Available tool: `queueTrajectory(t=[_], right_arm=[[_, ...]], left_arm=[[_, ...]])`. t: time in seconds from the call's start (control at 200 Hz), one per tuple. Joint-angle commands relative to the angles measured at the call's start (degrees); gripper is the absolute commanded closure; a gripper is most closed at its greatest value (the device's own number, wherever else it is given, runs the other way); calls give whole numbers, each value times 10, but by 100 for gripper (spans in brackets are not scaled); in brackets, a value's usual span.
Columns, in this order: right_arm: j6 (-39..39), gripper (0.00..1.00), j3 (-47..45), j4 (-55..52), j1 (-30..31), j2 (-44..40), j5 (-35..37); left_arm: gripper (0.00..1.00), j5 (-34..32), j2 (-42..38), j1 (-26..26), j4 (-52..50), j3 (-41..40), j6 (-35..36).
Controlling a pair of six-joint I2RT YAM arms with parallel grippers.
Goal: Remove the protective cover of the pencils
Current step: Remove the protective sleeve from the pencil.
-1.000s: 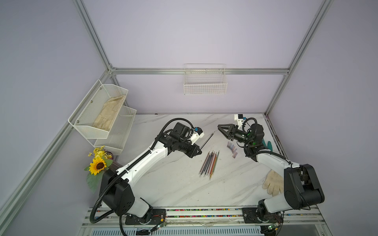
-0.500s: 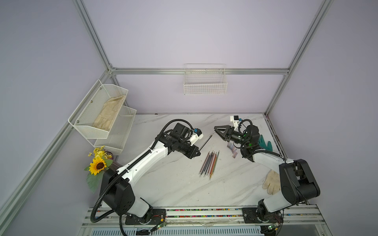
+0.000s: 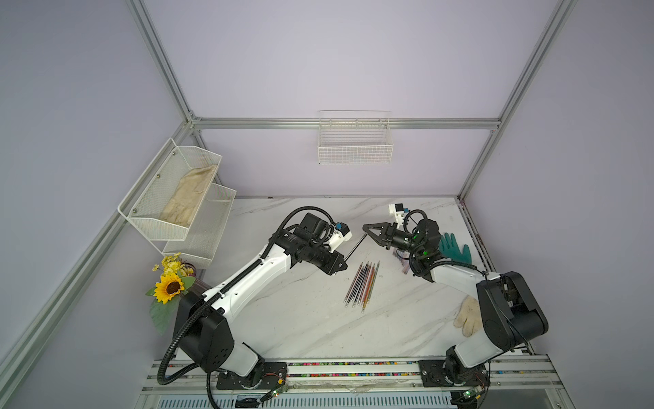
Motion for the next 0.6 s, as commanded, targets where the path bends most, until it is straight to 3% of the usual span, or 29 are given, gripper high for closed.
queueTrajectory(t=[0.0,0.595], right_arm=[[-3,100,9,7,-6,-6,20],[-23,100,92,-32,-64,28,12]], left_arm=[[100,7,-1,3,-2,-5,11],[100,10,-3,3,-3,-5,11]])
